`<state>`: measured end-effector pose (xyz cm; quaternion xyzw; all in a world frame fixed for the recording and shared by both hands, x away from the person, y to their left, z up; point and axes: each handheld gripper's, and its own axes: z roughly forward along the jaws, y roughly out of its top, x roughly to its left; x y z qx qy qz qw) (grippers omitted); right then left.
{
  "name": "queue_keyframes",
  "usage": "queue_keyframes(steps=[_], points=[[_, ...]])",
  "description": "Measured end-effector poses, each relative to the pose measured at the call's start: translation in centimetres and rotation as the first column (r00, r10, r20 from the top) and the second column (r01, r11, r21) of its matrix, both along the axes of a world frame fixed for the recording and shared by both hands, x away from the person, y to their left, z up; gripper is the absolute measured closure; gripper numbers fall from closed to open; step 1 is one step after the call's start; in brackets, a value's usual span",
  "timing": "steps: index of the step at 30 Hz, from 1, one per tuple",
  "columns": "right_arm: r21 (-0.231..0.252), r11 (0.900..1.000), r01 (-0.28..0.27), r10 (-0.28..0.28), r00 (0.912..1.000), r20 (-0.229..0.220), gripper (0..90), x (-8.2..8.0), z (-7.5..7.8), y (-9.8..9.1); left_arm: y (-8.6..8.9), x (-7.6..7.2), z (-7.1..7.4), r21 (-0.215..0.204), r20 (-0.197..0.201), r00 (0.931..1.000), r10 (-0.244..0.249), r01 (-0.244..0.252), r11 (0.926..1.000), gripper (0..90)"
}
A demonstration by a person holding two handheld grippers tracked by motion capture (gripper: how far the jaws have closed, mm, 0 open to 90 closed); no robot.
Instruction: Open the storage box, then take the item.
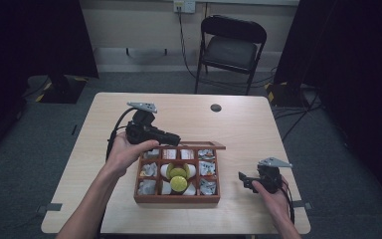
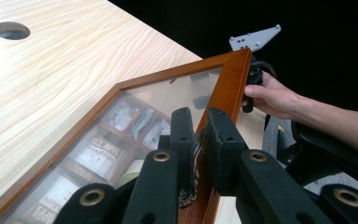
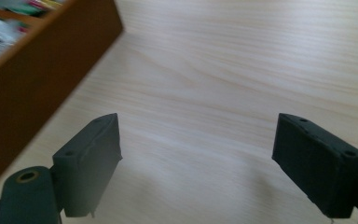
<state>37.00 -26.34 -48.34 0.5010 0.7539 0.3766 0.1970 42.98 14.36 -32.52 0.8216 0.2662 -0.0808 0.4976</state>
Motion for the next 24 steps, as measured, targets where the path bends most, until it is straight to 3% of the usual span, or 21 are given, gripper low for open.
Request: queue_keyframes(steps=[7,13,20,24], points=[[0.040,0.9982,-0.044,0.042,0.9984,0.037,16.6,-0.7,1.0,0.7,0.0,0.0,0.0,-0.001,0.002,1.0000,0.002,-0.002,1.0000,81.5],[0.030,0.9940,-0.105,0.104,0.9935,0.048,17.8,-1.1,1.7,1.9,0.0,0.0,0.0,-0.002,0.006,1.0000,0.001,-0.001,1.0000,81.5],[0.055,0.9836,-0.171,0.165,0.9801,0.111,24.4,-2.0,3.3,3.1,0.0,0.1,0.1,0.002,0.012,0.9999,0.003,-0.003,1.0000,81.6],[0.073,0.9723,-0.222,0.212,0.9692,0.126,26.5,-2.6,3.9,4.2,-0.1,0.0,0.1,0.004,0.011,0.9999,0.003,-0.003,1.0000,81.6]])
